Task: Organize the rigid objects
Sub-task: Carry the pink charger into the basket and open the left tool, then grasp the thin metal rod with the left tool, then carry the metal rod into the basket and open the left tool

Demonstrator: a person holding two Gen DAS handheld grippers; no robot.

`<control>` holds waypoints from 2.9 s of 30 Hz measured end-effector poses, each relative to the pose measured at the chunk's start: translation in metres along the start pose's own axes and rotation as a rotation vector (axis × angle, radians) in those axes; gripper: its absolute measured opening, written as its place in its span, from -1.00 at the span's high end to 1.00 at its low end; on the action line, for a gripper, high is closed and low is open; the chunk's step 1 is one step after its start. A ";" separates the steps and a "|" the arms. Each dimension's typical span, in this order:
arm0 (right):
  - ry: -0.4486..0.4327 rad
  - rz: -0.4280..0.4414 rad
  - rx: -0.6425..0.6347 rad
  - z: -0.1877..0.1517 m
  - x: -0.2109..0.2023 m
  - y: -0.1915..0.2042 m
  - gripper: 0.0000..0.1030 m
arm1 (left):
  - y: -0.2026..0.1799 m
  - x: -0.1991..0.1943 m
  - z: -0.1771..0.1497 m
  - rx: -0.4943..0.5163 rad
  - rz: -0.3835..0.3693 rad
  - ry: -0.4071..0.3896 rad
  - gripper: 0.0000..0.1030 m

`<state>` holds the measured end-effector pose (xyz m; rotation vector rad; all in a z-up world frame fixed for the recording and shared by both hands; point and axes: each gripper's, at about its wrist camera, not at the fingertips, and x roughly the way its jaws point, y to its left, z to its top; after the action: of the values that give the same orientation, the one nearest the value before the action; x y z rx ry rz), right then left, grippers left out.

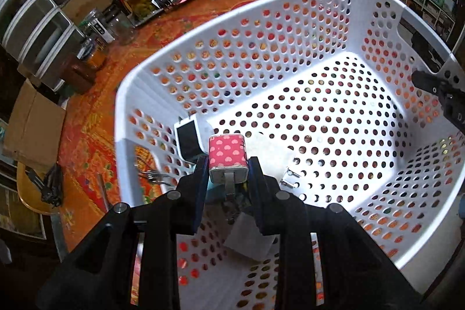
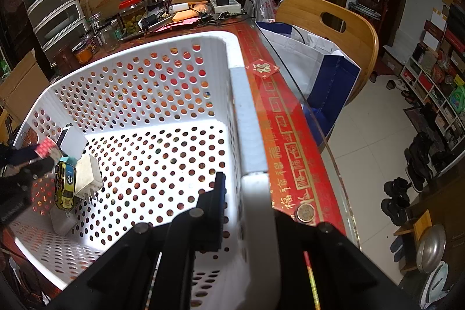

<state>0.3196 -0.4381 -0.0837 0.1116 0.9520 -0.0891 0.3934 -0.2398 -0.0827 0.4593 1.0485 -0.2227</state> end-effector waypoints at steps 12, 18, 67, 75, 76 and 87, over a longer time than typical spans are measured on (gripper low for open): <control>0.000 -0.001 -0.001 0.000 0.000 0.000 0.80 | -0.015 0.018 0.004 0.025 0.007 0.032 0.52; 0.002 -0.002 -0.003 0.000 0.001 0.001 0.79 | -0.016 0.018 0.006 0.020 -0.020 0.029 0.51; -0.001 -0.001 -0.005 0.000 0.002 0.001 0.79 | 0.237 0.103 -0.105 -0.595 -0.084 0.092 0.90; -0.001 0.000 -0.005 0.000 0.002 0.001 0.79 | 0.237 0.080 -0.112 -0.586 -0.065 0.009 0.90; -0.001 -0.001 -0.005 0.000 0.002 0.001 0.79 | 0.238 0.074 -0.113 -0.587 -0.070 -0.001 0.90; -0.002 -0.001 -0.005 0.000 0.002 0.001 0.79 | 0.225 -0.002 -0.102 -0.515 -0.027 -0.121 0.90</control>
<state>0.3209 -0.4368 -0.0853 0.1067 0.9504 -0.0873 0.4003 0.0065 -0.0656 -0.0331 0.9506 0.0003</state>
